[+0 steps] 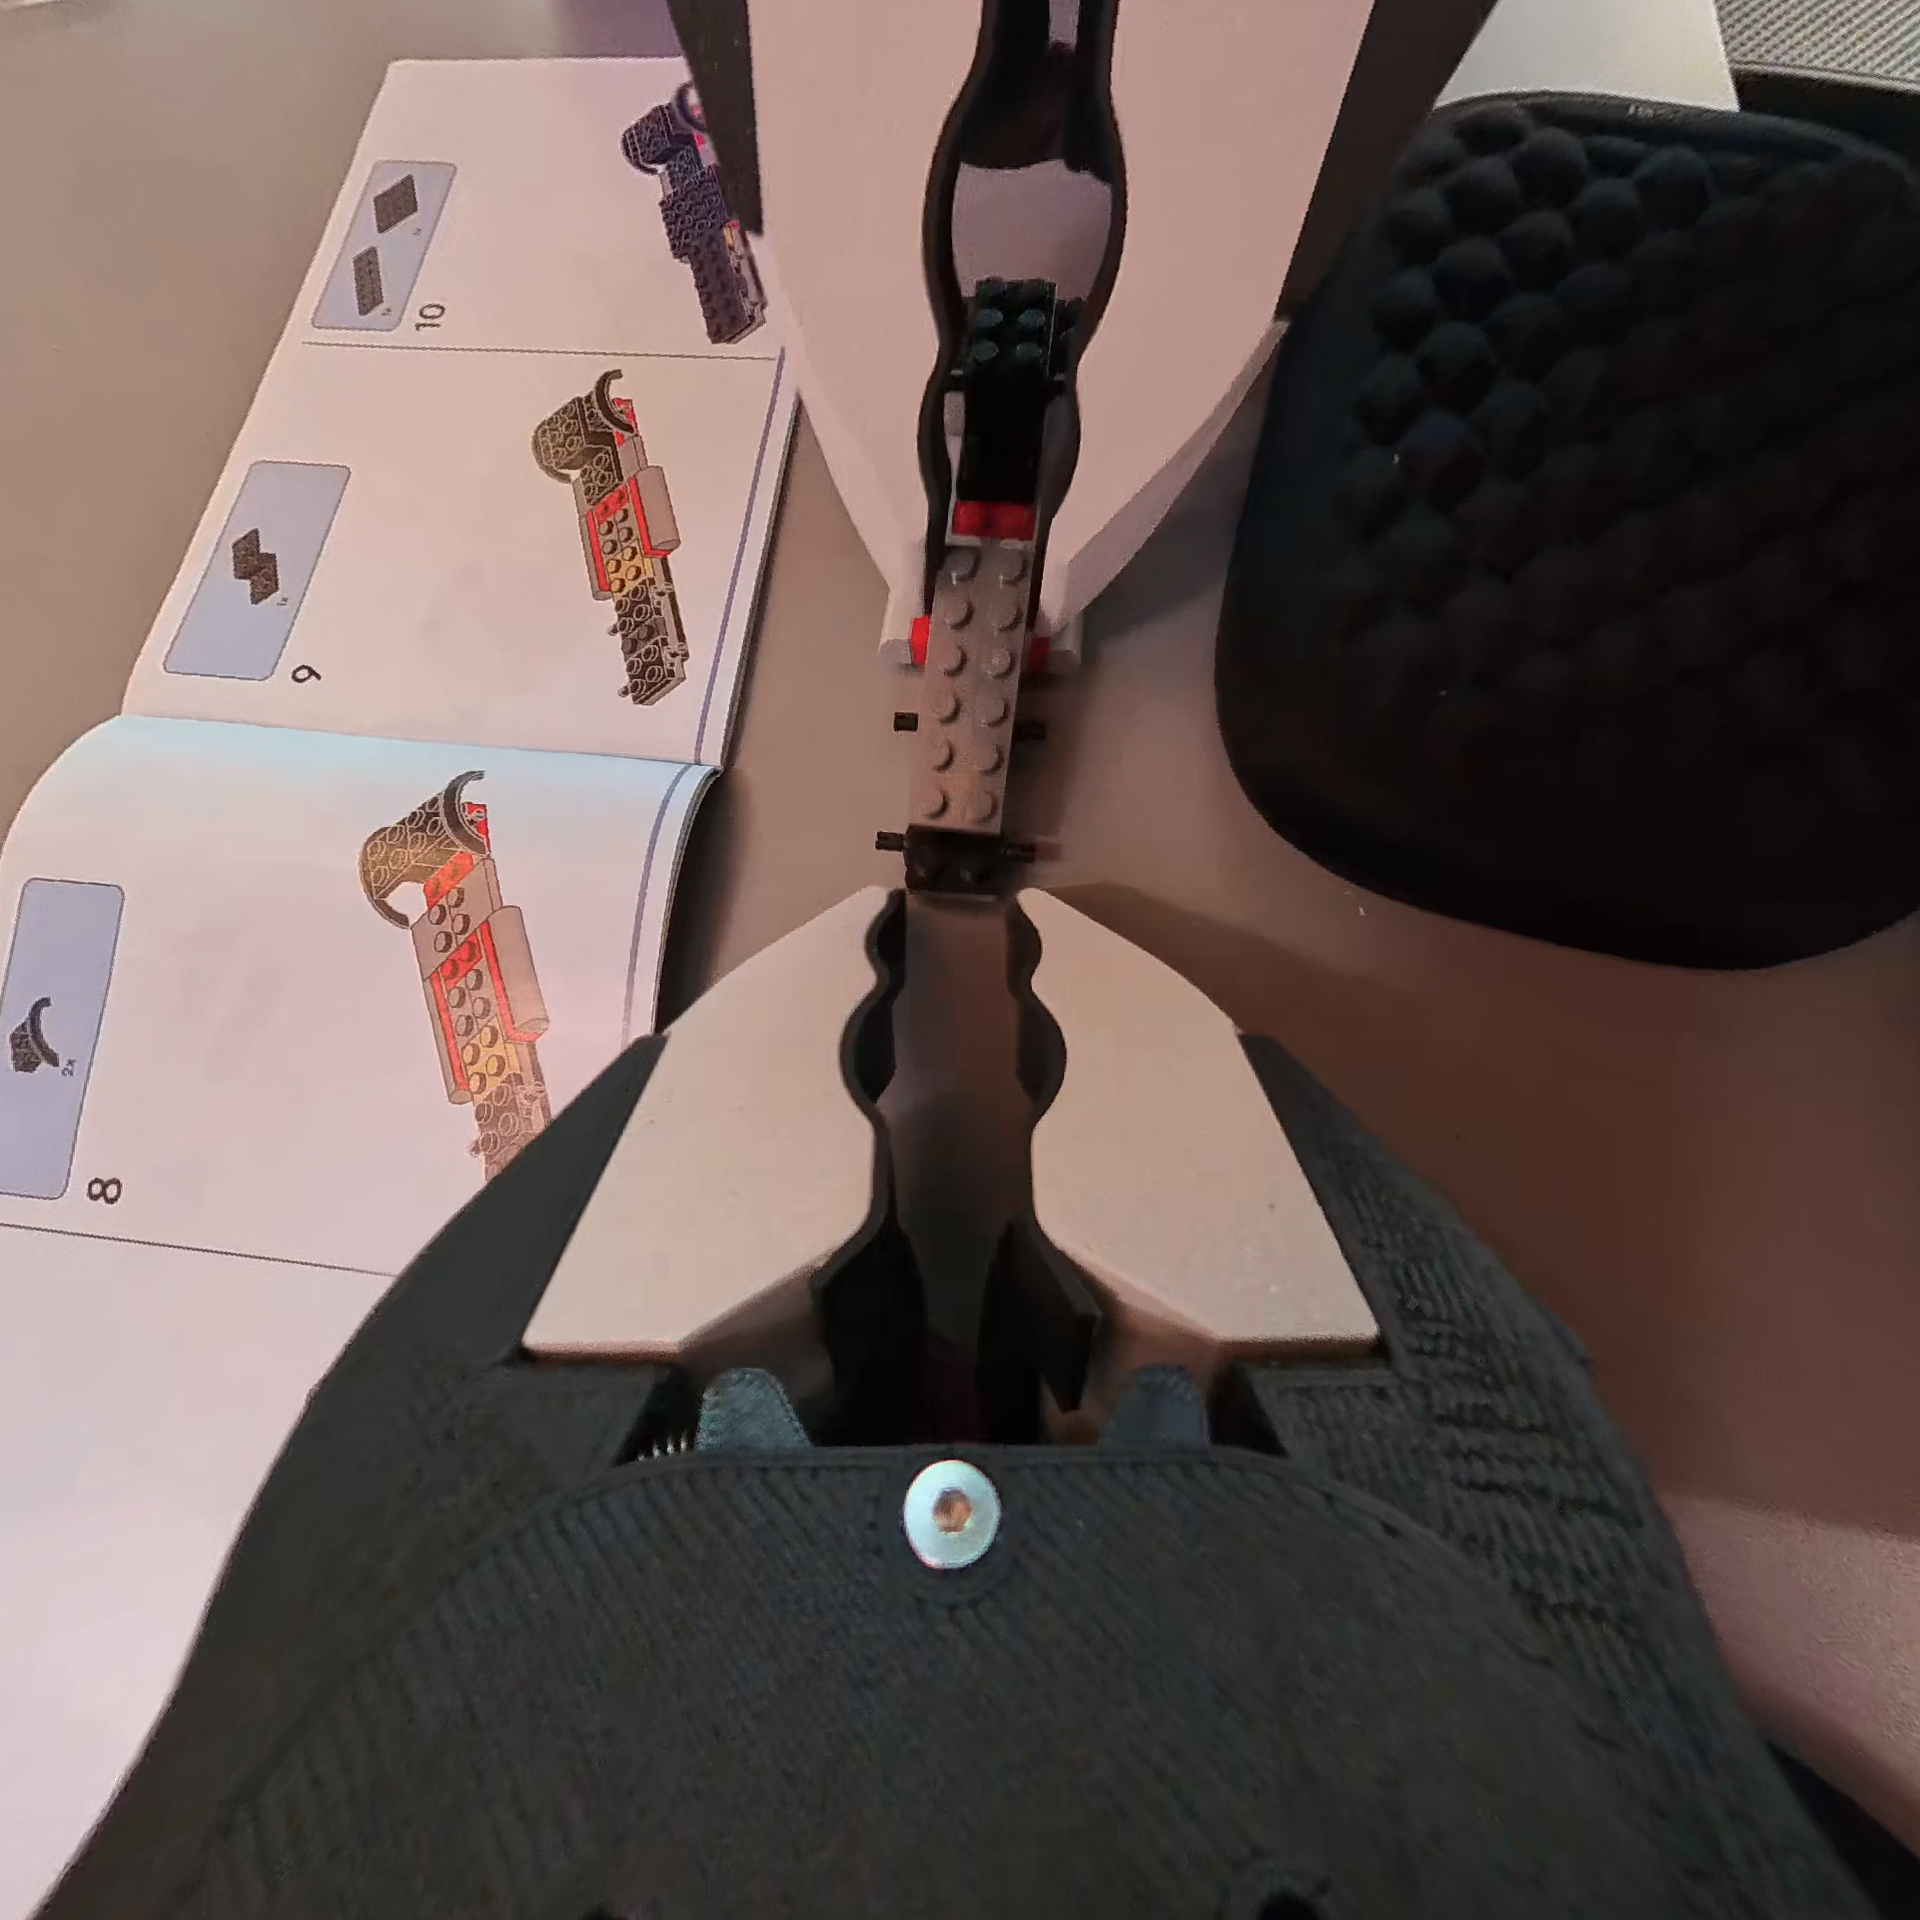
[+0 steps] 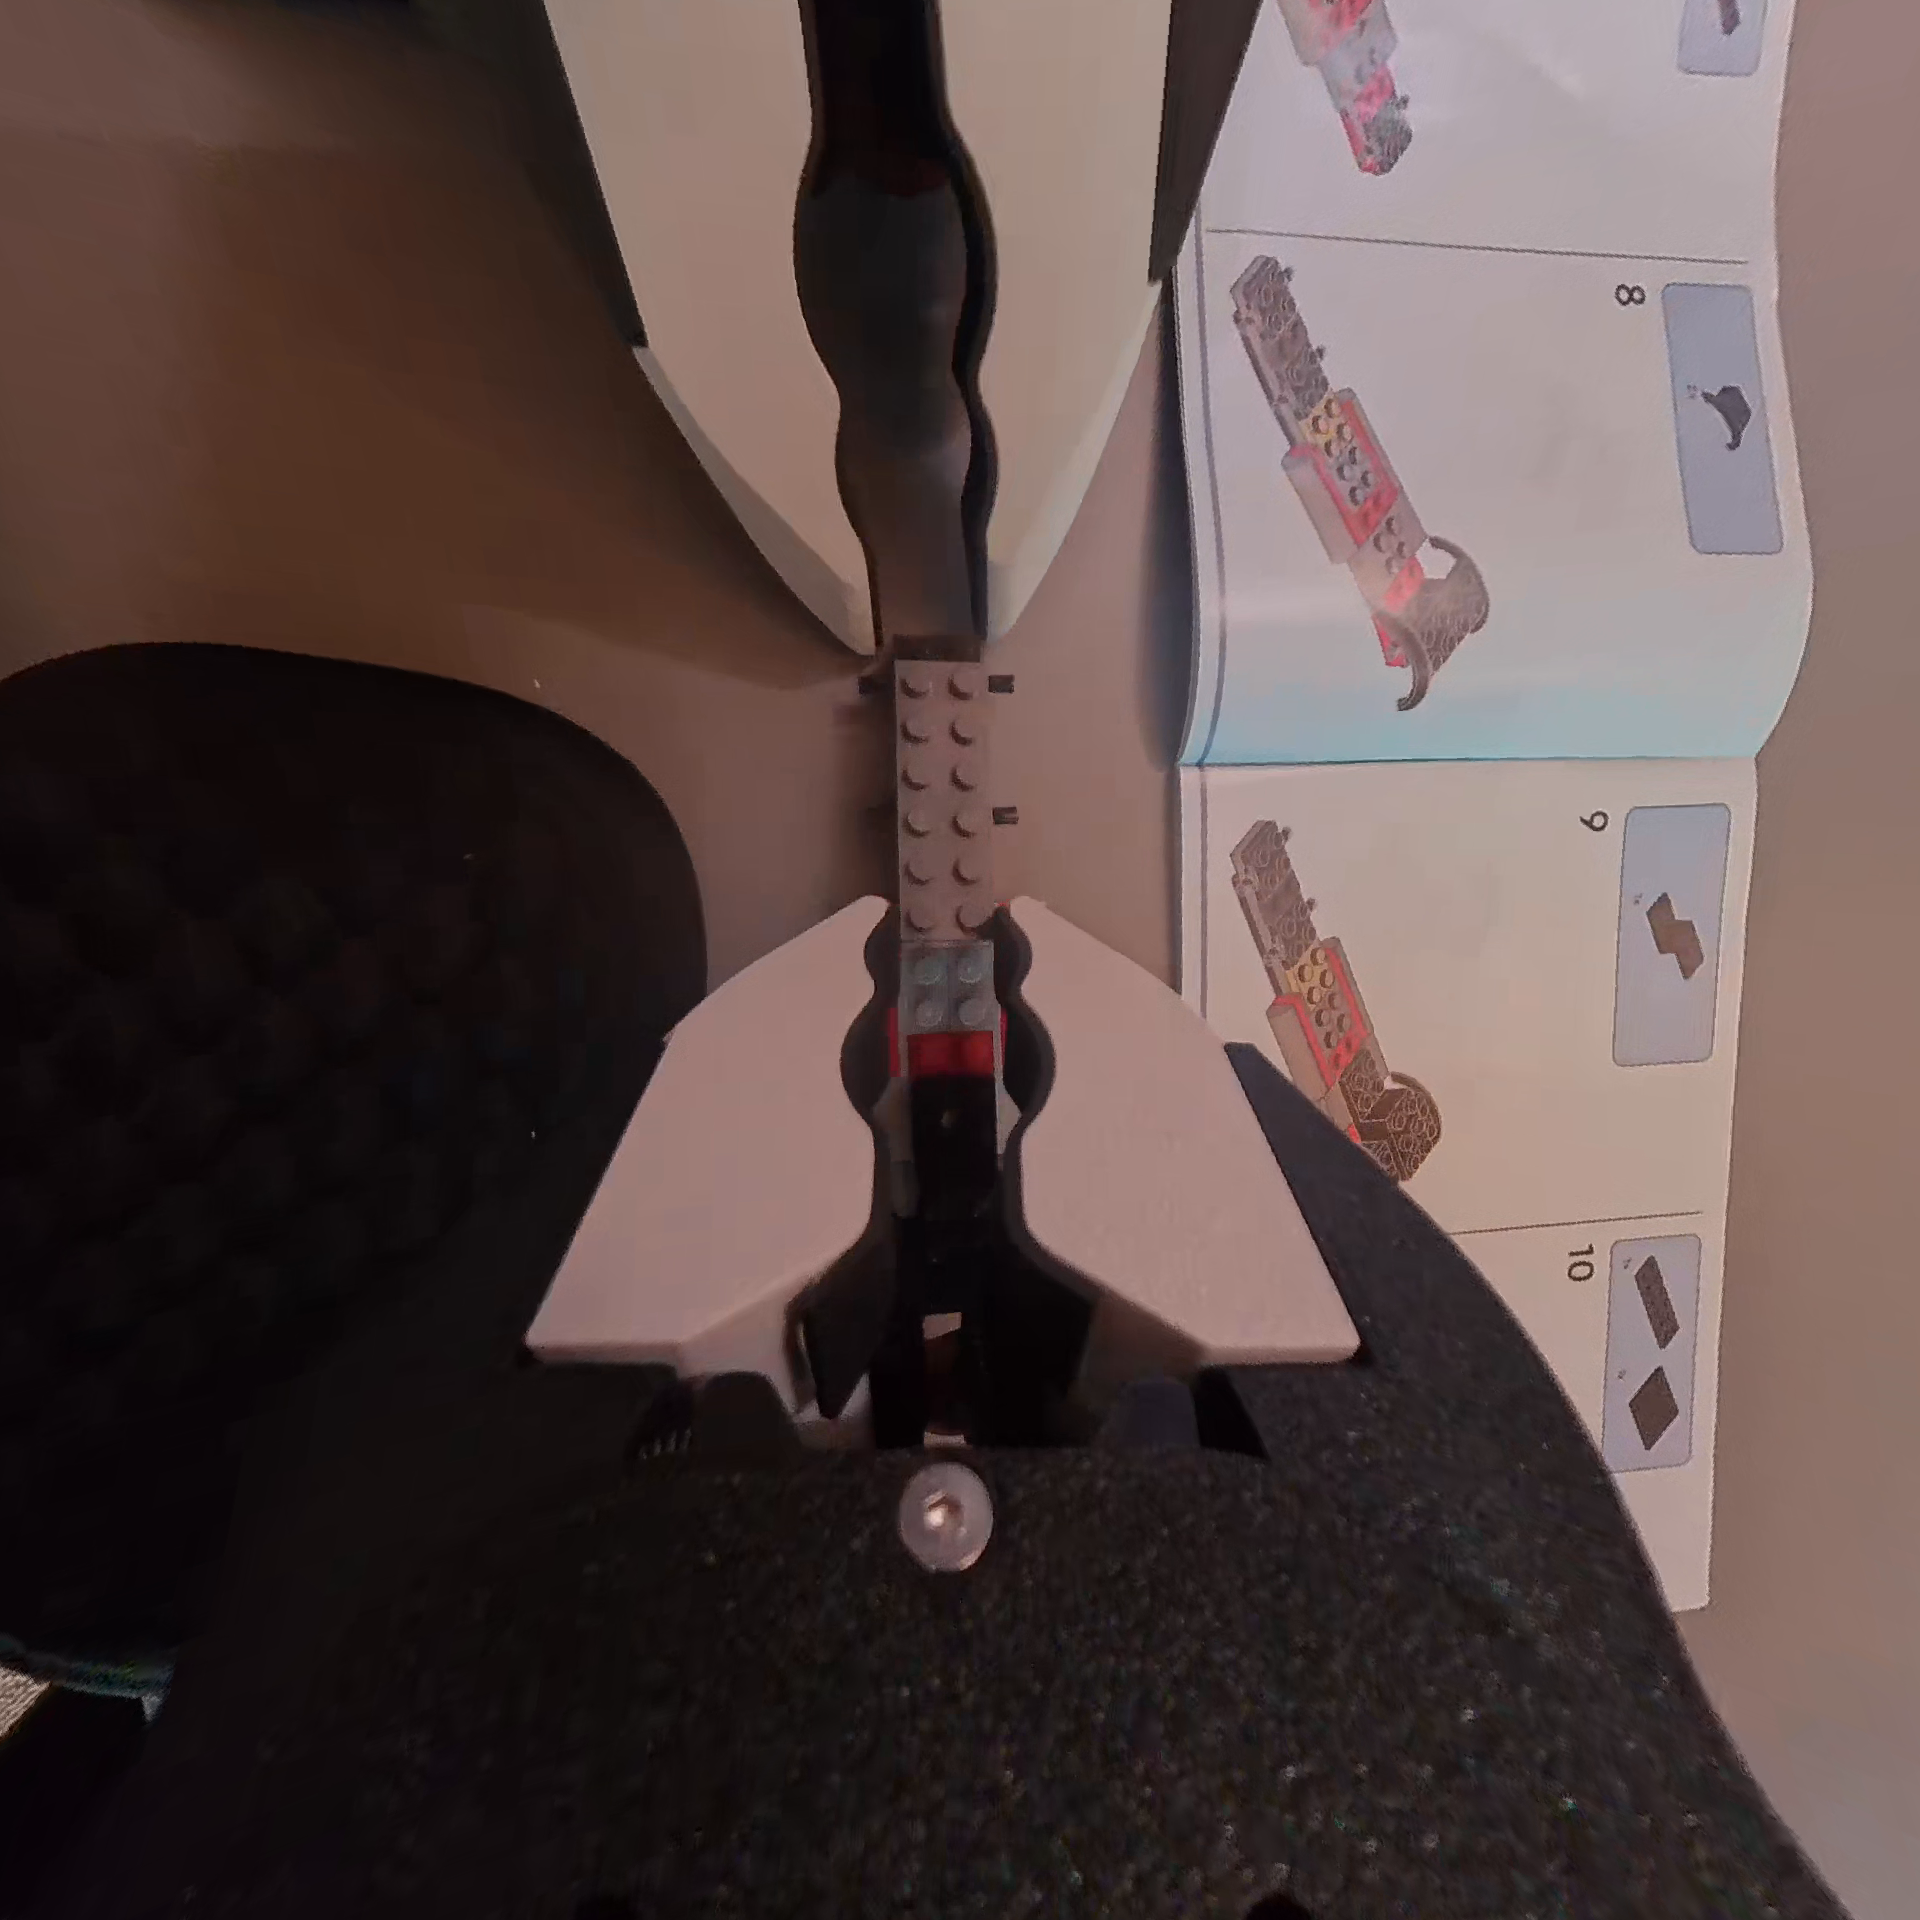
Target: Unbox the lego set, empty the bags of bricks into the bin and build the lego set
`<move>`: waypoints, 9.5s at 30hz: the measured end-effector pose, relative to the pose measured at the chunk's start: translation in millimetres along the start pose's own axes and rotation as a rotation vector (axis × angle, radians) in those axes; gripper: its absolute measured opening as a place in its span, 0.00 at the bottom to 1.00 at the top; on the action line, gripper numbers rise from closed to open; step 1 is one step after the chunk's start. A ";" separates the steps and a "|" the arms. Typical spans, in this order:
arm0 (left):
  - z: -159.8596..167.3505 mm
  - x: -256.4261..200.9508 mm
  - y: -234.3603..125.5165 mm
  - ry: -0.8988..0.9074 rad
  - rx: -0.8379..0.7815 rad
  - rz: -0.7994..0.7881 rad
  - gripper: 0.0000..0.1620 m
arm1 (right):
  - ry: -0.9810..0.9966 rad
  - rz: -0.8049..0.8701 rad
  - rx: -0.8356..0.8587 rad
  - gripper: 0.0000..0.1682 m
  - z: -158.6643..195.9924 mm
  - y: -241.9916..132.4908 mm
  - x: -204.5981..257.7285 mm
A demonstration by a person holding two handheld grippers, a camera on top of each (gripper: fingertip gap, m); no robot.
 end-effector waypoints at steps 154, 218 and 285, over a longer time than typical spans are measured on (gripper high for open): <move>-94.5 -24.3 -86.8 0.101 -0.758 -0.153 0.12 | -0.114 -0.046 -1.168 0.09 -40.5 -63.5 15.5; -75.1 -30.0 -50.9 0.017 -0.751 -0.090 0.09 | -0.056 -0.131 -1.030 0.09 -38.5 -36.4 22.2; -55.9 -16.2 -56.3 -0.037 -0.843 0.024 0.06 | -0.056 -0.094 -1.024 0.13 -44.5 -28.8 14.9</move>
Point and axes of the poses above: each gripper's, where its closed fingertips meet, y out along the fingers, z out of its underside, x = y × z across the jaws, the point moved 7 cm from there along -y, back along the fingers, and after that the axes turned 2 degrees about -z, right-handed, at the moved point
